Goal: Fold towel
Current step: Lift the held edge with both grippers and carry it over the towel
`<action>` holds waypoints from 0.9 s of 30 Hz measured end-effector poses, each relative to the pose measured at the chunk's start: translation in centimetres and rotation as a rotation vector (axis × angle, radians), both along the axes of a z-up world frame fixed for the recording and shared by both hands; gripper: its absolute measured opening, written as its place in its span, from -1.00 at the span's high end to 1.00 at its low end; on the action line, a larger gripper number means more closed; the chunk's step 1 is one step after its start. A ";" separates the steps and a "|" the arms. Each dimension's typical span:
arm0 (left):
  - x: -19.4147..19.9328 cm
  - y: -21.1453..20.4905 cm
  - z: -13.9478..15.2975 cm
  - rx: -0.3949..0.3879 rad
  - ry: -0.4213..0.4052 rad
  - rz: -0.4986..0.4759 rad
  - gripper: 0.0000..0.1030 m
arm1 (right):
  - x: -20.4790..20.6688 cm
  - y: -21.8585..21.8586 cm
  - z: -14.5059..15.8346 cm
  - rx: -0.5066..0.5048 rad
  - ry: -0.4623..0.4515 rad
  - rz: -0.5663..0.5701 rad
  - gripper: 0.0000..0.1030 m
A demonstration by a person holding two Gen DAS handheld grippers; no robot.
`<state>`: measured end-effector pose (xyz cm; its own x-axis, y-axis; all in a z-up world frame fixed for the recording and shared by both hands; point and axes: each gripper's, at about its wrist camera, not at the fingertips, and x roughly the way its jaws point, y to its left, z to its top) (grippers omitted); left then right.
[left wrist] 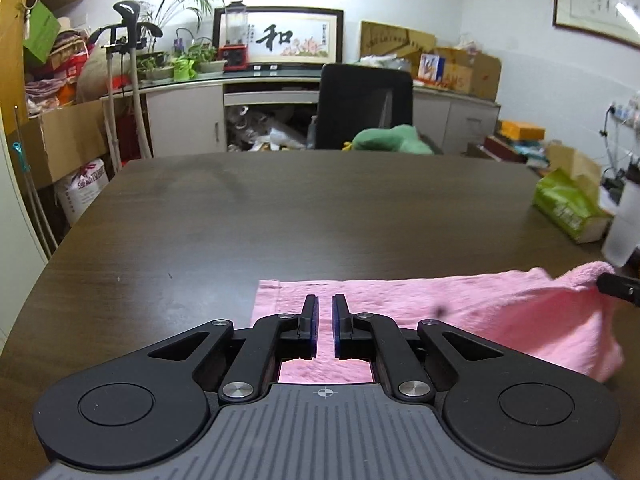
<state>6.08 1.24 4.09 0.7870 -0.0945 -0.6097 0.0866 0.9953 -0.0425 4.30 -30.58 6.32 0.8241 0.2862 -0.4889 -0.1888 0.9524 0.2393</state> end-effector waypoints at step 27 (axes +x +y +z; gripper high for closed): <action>1.0 2.8 -3.9 -0.023 0.046 -0.115 -0.16 | 2.7 1.8 -3.9 -0.033 0.078 0.059 0.71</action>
